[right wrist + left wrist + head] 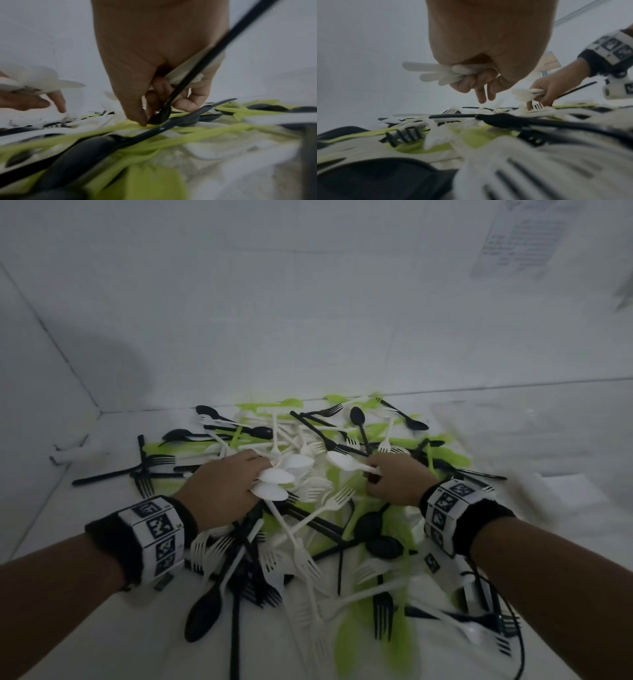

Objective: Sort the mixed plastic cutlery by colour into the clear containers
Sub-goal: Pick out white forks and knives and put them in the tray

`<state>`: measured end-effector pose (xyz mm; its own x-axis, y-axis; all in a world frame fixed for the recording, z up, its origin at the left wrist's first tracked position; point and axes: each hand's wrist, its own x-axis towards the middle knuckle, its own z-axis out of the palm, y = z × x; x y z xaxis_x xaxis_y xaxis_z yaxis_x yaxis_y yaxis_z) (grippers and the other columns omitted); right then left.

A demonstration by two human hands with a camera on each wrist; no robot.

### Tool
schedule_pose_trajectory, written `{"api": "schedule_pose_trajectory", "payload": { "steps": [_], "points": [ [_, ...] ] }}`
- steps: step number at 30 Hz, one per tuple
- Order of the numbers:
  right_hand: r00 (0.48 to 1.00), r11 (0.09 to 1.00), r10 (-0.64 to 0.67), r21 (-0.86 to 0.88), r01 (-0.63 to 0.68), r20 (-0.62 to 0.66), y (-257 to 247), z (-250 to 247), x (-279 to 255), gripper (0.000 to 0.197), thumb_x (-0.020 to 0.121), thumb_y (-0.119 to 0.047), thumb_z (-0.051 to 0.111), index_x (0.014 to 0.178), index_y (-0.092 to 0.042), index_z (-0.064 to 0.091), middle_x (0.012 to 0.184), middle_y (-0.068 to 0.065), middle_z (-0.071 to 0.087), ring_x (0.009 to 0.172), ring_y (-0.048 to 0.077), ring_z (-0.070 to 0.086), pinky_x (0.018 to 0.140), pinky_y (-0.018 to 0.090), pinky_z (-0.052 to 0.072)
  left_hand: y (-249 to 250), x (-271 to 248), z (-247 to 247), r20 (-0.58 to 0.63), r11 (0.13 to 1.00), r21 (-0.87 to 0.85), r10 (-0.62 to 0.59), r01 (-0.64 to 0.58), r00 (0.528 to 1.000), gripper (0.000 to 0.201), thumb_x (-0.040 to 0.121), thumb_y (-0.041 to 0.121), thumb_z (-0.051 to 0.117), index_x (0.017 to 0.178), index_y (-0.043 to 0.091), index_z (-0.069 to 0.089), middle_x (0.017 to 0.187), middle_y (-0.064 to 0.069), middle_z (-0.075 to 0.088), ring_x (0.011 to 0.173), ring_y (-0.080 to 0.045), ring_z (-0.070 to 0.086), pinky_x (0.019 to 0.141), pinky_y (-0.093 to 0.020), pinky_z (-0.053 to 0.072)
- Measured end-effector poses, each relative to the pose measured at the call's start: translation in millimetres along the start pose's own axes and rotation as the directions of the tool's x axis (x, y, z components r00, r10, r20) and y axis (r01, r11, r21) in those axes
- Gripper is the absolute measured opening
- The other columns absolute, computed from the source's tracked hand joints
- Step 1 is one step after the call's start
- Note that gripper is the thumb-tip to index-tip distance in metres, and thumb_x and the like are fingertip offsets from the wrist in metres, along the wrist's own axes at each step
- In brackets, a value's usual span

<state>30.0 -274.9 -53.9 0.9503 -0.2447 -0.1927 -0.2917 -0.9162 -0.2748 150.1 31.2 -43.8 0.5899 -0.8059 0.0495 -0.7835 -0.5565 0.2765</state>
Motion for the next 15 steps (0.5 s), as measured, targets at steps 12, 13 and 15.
{"api": "schedule_pose_trajectory", "payload": {
  "steps": [12,13,15],
  "points": [
    [0.997,0.992,-0.066,0.104,0.069,-0.025,10.1,4.3,38.5,0.021,0.096,-0.034,0.050,0.100,-0.019,0.063,0.096,0.000,0.063,0.090,0.024,0.059,0.071,0.032,0.042,39.2,-18.2,10.0,0.243,0.971,-0.087,-0.197,0.223,0.950,0.037,0.100,0.023,0.053,0.137,0.022,0.051,0.118,0.002,0.056,0.105,-0.019,0.058,0.085,-0.035,0.047],
    [0.998,0.991,-0.059,0.120,0.062,-0.025,7.3,5.7,40.2,0.023,0.097,-0.037,0.048,0.100,-0.019,0.063,0.095,0.001,0.064,0.090,0.024,0.060,0.071,0.033,0.042,39.6,-20.1,10.3,0.199,0.964,-0.111,-0.218,0.243,0.956,0.038,0.101,0.021,0.052,0.139,0.020,0.050,0.121,0.000,0.058,0.104,-0.020,0.059,0.088,-0.038,0.049],
    [0.998,0.988,-0.046,0.146,0.050,-0.036,2.7,6.6,44.8,0.023,0.098,-0.039,0.047,0.099,-0.021,0.061,0.092,0.000,0.062,0.086,0.023,0.060,0.065,0.032,0.041,40.3,-24.3,7.6,0.085,0.949,-0.180,-0.245,0.257,0.966,0.034,0.102,0.019,0.052,0.136,0.019,0.053,0.121,-0.003,0.063,0.099,-0.019,0.062,0.087,-0.043,0.052]
  ]
}}
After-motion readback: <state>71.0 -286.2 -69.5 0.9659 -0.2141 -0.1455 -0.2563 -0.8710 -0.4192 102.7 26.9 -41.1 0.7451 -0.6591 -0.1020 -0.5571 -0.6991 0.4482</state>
